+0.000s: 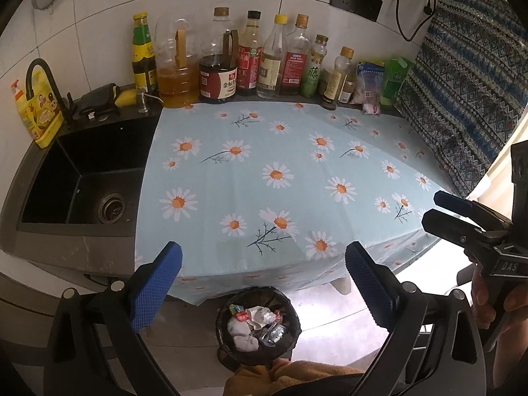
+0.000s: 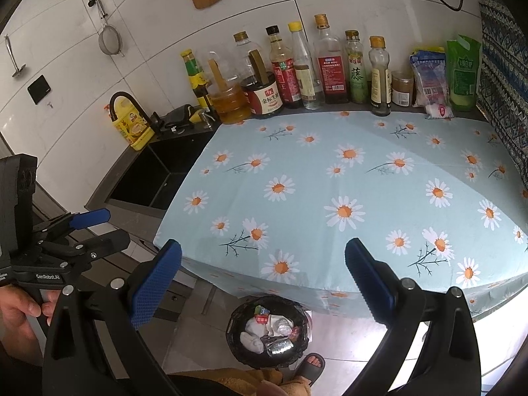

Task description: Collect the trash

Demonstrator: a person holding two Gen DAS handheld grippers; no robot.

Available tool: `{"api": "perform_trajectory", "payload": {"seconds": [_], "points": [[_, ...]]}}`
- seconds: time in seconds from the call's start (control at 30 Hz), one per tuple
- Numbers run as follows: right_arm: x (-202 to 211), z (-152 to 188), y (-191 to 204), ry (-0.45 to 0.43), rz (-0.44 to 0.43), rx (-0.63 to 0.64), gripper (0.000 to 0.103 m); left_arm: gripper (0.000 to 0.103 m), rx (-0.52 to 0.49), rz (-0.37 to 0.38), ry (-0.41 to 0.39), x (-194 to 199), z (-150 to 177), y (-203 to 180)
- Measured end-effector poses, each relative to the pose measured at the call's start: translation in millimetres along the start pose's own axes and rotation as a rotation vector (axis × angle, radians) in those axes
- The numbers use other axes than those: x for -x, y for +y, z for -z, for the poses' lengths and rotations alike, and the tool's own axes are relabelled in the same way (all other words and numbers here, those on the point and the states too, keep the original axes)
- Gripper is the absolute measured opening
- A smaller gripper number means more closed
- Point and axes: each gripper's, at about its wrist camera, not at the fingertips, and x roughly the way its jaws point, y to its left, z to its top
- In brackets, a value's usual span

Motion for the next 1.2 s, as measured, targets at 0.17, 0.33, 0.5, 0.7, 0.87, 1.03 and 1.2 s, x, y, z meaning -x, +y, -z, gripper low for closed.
{"api": "perform_trajectory", "payload": {"seconds": [0.17, 0.33, 0.5, 0.7, 0.87, 1.03, 1.2], "points": [[0.8, -0.6, -0.2, 0.001, 0.004, 0.000, 0.098, 0.096, 0.007, 0.005, 0.000, 0.6, 0.2, 0.9], [3.1, -0.2, 3.2, -0.002, 0.016, 0.013, 0.098, 0.096, 0.006, 0.003, -0.001, 0.7, 0.8, 1.4], [3.8, -0.1, 4.6, 0.000, 0.017, 0.015, 0.098, 0.096, 0.007, 0.006, -0.002, 2.4, 1.6, 2.1], [1.2, 0.2, 2.0, 0.005, 0.024, 0.013, 0.098, 0.096, 0.009, 0.010, 0.003, 2.2, 1.1, 3.0], [-0.4, 0.6, 3.1, 0.008, 0.024, 0.017, 0.098, 0.096, 0.007, 0.008, 0.007, 1.4, 1.1, 3.9], [-4.1, 1.8, 3.5, 0.019, 0.024, 0.013, 0.098, 0.096, 0.008, 0.008, 0.014, -0.4, 4.1, 6.1], [-5.6, 1.6, 5.1, 0.022, 0.021, 0.007, 0.098, 0.096, 0.003, 0.013, 0.014, -1.9, 3.6, 6.8]]}}
